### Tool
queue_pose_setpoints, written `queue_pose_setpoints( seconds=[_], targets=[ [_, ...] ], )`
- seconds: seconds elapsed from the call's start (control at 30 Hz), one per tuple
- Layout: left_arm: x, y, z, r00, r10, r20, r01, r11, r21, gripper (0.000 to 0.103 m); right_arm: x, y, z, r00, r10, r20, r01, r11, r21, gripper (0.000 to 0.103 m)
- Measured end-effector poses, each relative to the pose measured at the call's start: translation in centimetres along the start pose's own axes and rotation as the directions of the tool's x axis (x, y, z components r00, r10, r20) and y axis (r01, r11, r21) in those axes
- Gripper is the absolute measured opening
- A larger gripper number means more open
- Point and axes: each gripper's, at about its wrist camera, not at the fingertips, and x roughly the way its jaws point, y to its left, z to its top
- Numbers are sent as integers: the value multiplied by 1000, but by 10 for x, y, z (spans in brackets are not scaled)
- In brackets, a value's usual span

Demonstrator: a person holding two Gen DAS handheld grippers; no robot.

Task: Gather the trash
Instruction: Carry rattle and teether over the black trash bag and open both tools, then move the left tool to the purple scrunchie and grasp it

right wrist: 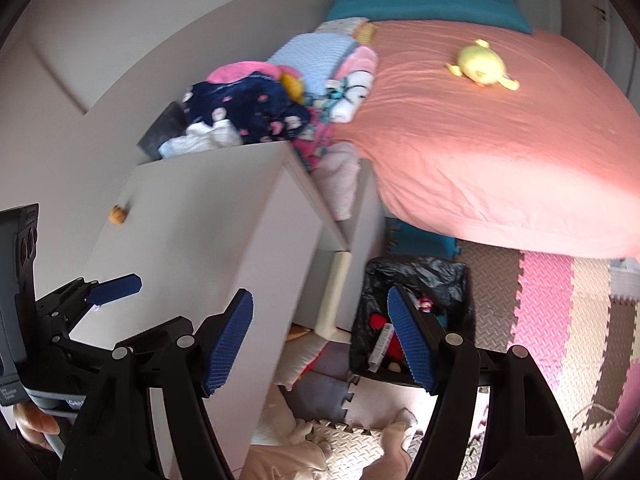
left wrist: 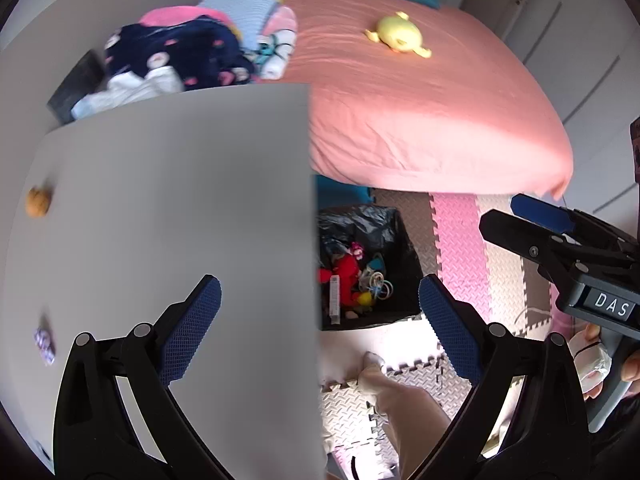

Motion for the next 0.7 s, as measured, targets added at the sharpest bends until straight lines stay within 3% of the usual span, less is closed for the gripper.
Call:
queue_pose_setpoints(
  seconds=[0.33, 0.7],
  targets=[
    [-35, 84, -37, 998, 31, 53, -24, 992, -126, 96, 23, 91, -6, 998, 59, -30, -62, 991, -123, 71],
    [-64, 180, -97, 978, 156, 138, -115, 957, -268, 96, 57, 181, -20, 990, 127, -53, -136, 964, -228, 71]
  ],
)
